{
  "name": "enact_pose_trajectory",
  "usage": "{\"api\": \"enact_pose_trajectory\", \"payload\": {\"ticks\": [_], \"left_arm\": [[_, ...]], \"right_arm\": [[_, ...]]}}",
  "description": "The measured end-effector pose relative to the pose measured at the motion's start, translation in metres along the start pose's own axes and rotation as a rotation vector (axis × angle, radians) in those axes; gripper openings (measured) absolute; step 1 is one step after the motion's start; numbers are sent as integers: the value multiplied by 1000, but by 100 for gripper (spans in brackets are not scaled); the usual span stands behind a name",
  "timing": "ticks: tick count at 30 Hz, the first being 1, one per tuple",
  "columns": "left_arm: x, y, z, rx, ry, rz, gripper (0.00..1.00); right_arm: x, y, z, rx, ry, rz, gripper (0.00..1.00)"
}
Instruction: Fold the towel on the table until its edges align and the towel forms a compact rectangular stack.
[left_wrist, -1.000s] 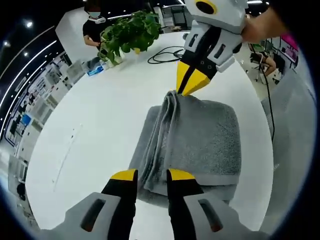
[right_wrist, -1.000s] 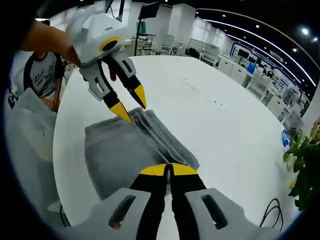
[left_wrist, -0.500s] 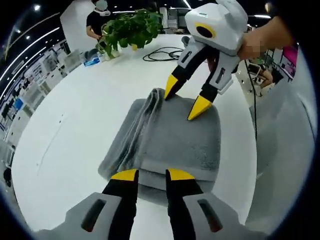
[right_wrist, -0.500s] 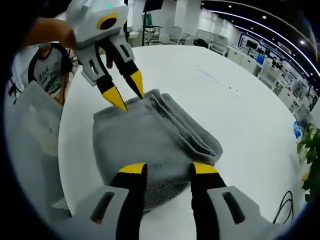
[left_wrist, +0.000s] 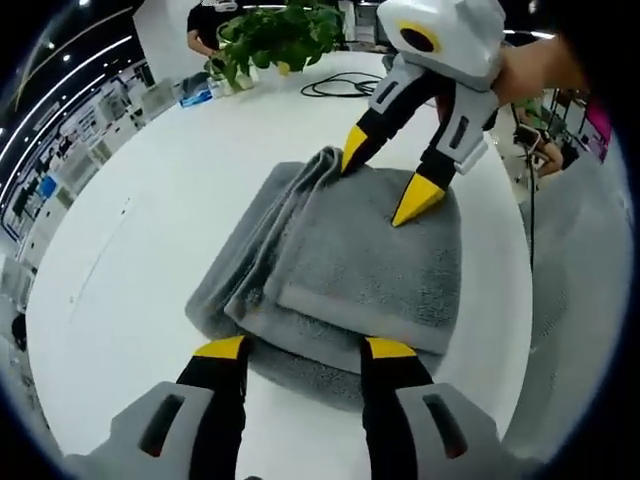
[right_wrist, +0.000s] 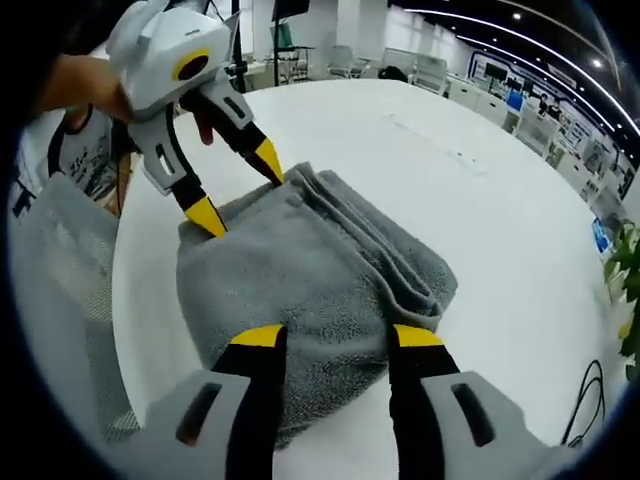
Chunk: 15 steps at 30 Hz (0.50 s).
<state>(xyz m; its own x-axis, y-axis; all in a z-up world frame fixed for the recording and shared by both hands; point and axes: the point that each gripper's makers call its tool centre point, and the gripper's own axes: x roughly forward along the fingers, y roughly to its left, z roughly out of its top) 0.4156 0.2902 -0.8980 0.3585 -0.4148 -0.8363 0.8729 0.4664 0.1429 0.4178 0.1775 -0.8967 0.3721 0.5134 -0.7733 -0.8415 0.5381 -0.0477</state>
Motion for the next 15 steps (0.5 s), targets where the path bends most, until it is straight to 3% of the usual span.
{"api": "enact_pose_trajectory", "payload": {"ticks": [8, 13, 15], "left_arm": [[2, 13, 4, 31, -14, 35, 46], [-4, 13, 6, 49, -29, 44, 46], [-8, 14, 7, 22, -47, 51, 45]], "right_arm": [[1, -4, 1, 62, -16, -30, 40], [-4, -6, 5, 52, -6, -38, 40], [-9, -6, 9, 43, -25, -50, 41]]}}
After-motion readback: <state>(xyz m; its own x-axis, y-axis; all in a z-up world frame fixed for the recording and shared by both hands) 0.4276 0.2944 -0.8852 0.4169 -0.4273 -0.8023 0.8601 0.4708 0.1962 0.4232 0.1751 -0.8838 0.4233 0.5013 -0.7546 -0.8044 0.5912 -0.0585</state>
